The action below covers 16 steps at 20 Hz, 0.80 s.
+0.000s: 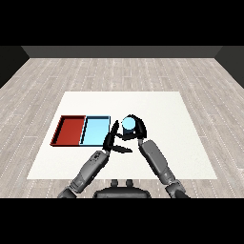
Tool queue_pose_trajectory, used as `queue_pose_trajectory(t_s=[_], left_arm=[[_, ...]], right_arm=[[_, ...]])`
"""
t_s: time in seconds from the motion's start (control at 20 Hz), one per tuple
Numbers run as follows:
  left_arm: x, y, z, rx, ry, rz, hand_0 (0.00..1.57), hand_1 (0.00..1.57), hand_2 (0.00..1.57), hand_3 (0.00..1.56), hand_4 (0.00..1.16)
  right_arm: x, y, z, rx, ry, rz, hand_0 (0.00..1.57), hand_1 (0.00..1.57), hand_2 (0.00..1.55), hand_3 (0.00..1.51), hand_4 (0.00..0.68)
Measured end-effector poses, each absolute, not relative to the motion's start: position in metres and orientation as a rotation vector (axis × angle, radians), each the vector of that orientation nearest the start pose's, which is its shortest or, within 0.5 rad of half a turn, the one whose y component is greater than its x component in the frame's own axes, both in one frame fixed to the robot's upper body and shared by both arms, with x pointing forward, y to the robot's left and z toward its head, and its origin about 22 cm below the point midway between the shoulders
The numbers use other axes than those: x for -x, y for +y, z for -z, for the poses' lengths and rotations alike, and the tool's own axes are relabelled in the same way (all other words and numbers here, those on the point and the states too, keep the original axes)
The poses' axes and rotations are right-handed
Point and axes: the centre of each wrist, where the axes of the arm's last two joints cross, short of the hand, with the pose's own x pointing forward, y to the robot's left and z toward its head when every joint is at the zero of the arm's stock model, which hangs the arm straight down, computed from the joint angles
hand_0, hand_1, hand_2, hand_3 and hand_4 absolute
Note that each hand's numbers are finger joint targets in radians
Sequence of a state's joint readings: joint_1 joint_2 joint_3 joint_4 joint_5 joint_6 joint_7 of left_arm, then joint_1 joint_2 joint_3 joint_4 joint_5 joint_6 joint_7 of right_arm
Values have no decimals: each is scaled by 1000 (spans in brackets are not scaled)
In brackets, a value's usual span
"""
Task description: Pick the blue can and put it in the blue box
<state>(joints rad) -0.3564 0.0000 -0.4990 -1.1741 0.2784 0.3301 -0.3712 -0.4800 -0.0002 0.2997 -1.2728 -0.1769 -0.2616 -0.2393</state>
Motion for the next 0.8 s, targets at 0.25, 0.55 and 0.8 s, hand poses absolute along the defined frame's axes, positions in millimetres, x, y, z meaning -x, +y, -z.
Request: queue_pose_trajectory(t_s=[0.25,0.55,0.8], left_arm=[[-298,82,16,280,-1762,130,0,0,0,0,0],[-291,71,15,277,-1747,145,0,0,0,0,0],[-290,73,17,264,-1737,151,0,0,0,0,0]], right_arm=[[-320,-98,-46,-253,-1900,-137,1428,1428,1461,1376,559],[-319,-98,-44,-275,-1901,-146,1430,1430,1457,1374,552],[-321,-86,-48,-287,-1907,-140,1427,1427,1462,1378,553]])
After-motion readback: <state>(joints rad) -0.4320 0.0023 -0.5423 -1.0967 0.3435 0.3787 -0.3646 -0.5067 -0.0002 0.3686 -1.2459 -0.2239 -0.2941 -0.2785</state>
